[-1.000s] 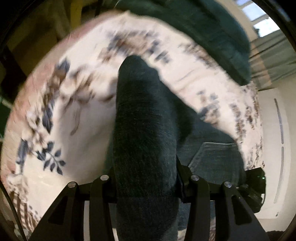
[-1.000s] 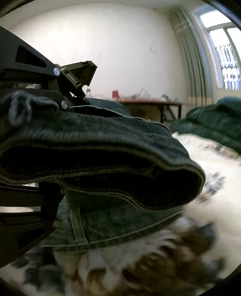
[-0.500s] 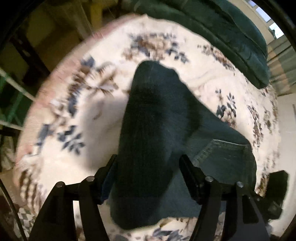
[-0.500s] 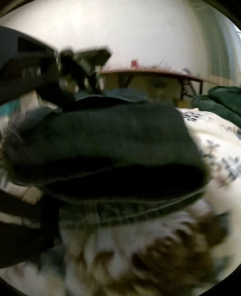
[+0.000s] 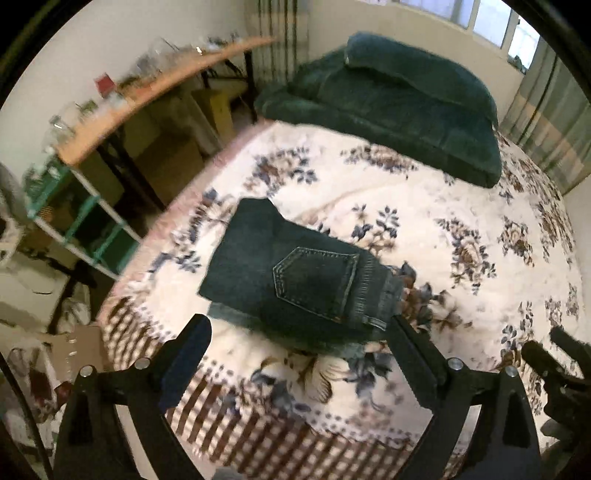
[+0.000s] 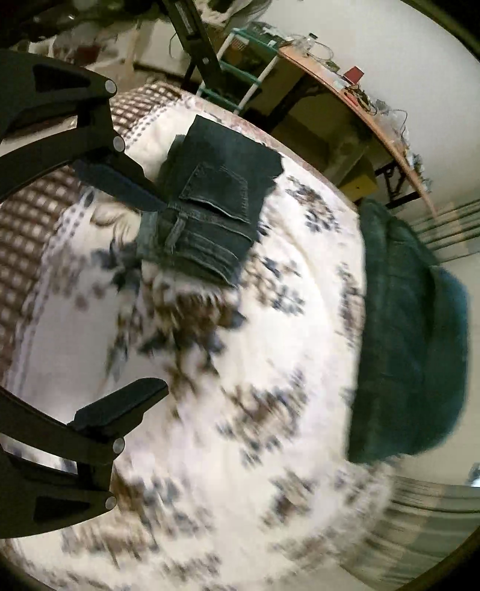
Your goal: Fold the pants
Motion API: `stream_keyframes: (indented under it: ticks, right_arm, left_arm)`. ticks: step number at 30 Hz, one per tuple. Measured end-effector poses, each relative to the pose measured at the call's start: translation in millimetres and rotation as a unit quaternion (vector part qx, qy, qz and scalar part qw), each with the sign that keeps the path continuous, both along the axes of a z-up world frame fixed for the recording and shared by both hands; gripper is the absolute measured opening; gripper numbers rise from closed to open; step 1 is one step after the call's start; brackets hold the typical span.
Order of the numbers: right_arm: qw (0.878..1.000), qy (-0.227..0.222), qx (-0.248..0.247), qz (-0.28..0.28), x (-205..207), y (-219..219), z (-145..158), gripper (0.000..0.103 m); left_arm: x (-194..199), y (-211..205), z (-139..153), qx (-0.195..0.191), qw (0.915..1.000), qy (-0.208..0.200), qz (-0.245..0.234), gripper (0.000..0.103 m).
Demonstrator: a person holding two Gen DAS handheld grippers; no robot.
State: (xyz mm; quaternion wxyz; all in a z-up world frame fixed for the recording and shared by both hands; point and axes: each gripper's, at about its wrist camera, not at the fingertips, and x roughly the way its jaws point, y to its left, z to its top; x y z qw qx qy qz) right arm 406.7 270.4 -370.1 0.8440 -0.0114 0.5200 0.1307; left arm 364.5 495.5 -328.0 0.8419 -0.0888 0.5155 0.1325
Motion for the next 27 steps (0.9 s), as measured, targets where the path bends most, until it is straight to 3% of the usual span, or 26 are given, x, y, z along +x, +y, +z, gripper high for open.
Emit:
stream_keyframes:
  ticks: [7, 12, 20, 27]
  right_arm:
    - [0.997, -0.048, -0.006, 0.059, -45, -41, 101, 0.094]
    - [0.991, -0.070, 0.005, 0.113, -73, -71, 151, 0.094]
    - [0.978, -0.117, 0.017, 0.171, -136, -124, 235, 0.094]
    - [0.972, -0.137, 0.024, 0.190, -196, -164, 304, 0.094]
  left_arm:
    - [-71, -65, 85, 0.020, 0.9978, -0.041, 0.047, 0.097]
    - [-124, -111, 138, 0.034, 0.9927, -0.070, 0.092, 0.097]
    - [-194, -170, 202, 0.047, 0.9818, -0.100, 0.155, 0.097]
    - [-241, -205, 247, 0.066, 0.9767, -0.122, 0.164, 0.097]
